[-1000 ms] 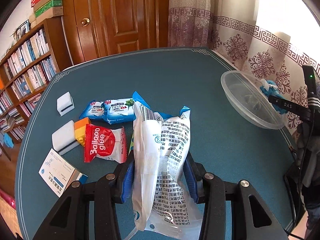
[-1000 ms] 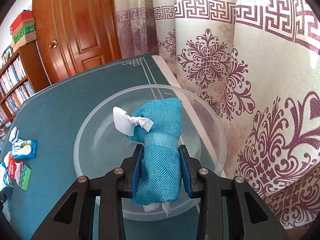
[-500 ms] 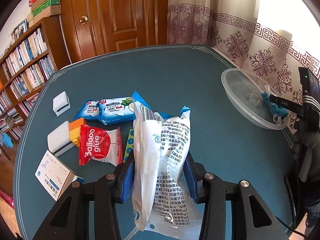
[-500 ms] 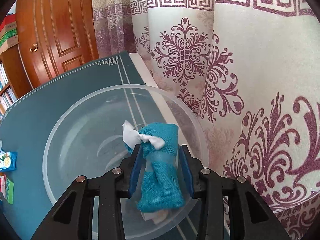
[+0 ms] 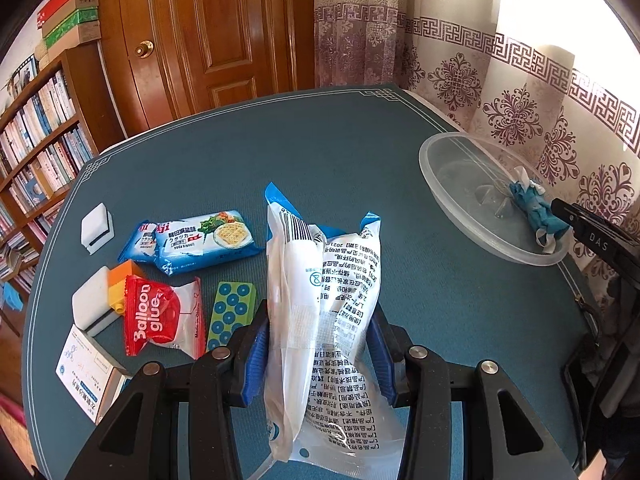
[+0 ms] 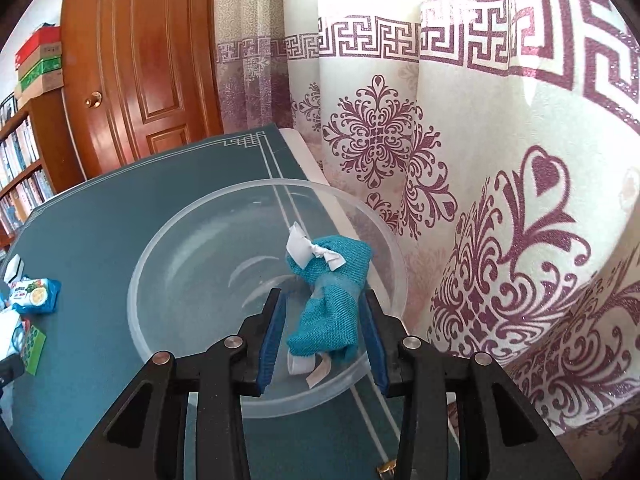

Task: Organize objects
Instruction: 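Lower the blue cloth into the clear bowl and open the right tool, then carry the white plastic bag into the bowl and open the left tool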

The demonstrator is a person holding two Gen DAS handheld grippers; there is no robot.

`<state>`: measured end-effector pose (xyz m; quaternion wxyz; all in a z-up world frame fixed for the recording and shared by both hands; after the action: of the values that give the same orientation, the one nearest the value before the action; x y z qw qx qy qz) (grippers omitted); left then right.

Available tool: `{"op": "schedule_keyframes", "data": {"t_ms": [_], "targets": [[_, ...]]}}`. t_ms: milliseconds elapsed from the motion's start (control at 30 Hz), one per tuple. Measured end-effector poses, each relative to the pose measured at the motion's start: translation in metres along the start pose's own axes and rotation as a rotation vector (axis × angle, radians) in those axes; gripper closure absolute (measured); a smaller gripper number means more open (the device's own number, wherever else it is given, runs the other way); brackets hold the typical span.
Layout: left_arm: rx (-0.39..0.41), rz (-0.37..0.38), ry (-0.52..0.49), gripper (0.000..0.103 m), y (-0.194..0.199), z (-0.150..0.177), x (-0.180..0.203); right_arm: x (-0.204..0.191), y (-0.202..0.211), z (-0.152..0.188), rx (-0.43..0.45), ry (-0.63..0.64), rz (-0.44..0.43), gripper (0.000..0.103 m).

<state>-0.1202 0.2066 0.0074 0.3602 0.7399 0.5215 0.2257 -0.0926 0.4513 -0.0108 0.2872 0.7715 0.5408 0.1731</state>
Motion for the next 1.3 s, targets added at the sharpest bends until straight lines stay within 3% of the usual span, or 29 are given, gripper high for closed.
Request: {"op": "schedule_keyframes", "data": {"t_ms": [267,633,800,1267,1300], "targets": [[0.032,0.065,-0.081,0.056,-0.013,-0.038,0.042,-0.009,0.023,0.016,-0.004,-0.008,-0.086,0.063],[0.051,0.15,-0.164,0.056,-0.052,-0.087,0.107,-0.001,0.027,0.031,-0.025,-0.042,-0.113,0.063],[0.046,0.155,-0.233,0.056,-0.072,-0.098,0.133,-0.001,0.028,0.032,-0.017,-0.041,-0.121,0.063],[0.035,0.168,-0.306,0.055,-0.119,-0.14,0.171,-0.001,0.024,0.037,-0.029,-0.057,-0.14,0.063],[0.034,0.167,-0.308,0.051,-0.121,-0.141,0.171,-0.001,0.024,0.037,-0.029,-0.057,-0.141,0.063]]}}
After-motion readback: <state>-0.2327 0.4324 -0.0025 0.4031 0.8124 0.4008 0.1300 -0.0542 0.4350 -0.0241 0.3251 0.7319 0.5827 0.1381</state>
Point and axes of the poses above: each gripper's, at about its wrist camera, not at the fingertips, and y roughly against the way its jaws point, x to its right, z to its underside, the point moved 8 cm from there along -y, roughly the way its jaws point, and after that the axes turned 2 degrees about -y, right-handed, at the moved point
